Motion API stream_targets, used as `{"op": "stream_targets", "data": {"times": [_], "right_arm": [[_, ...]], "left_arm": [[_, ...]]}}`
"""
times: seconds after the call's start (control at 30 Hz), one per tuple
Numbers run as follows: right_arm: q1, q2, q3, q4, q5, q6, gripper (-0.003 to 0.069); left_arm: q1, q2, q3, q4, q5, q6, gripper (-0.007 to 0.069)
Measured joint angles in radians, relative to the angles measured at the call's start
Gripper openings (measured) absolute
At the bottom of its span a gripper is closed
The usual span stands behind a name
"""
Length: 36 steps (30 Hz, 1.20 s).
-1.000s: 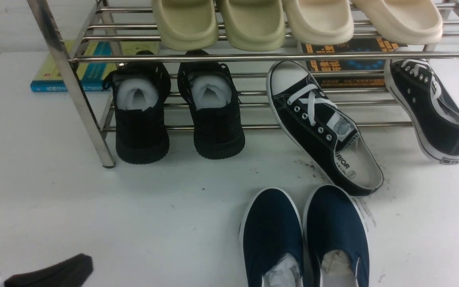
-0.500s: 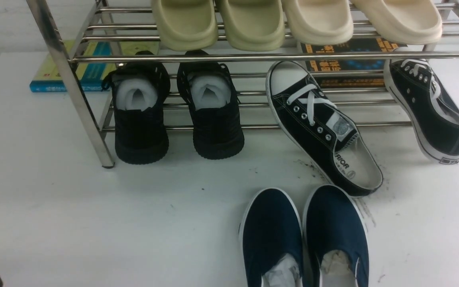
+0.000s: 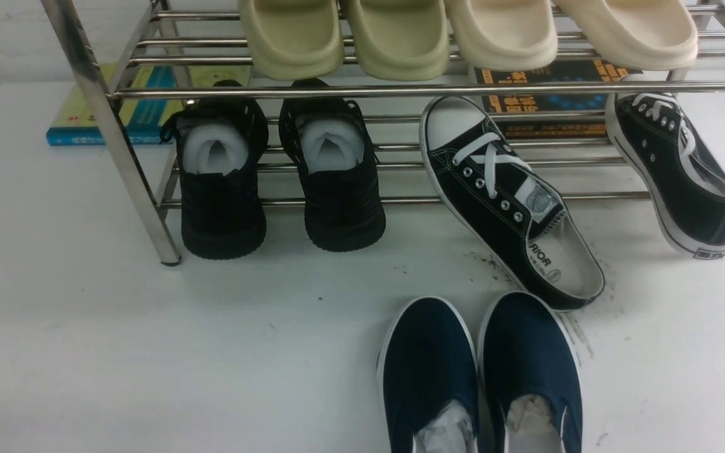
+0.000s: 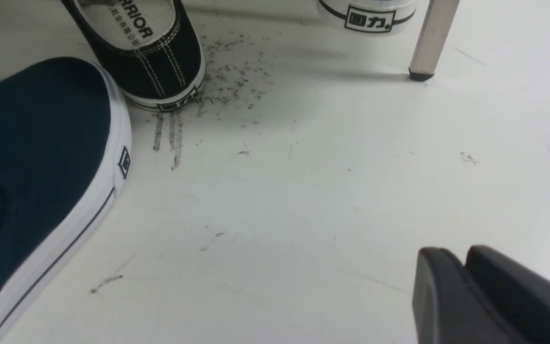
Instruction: Take the shoes off the shelf with your hand on the white table.
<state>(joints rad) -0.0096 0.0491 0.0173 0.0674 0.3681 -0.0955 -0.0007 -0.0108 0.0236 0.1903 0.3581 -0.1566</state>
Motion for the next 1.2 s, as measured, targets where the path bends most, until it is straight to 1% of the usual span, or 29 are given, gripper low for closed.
{"op": "stream_targets", "data": {"times": [0.73, 1.2], "right_arm": [[0.000, 0.000, 0.000, 0.000, 0.000, 0.000, 0.0119], [0.000, 0.000, 0.000, 0.000, 0.000, 0.000, 0.0136]], "left_arm": [[-0.001, 0.000, 0.000, 0.040, 0.002, 0.000, 0.0085], [-0.001, 0.000, 0.000, 0.159, 0.010, 0.000, 0.0098]]}}
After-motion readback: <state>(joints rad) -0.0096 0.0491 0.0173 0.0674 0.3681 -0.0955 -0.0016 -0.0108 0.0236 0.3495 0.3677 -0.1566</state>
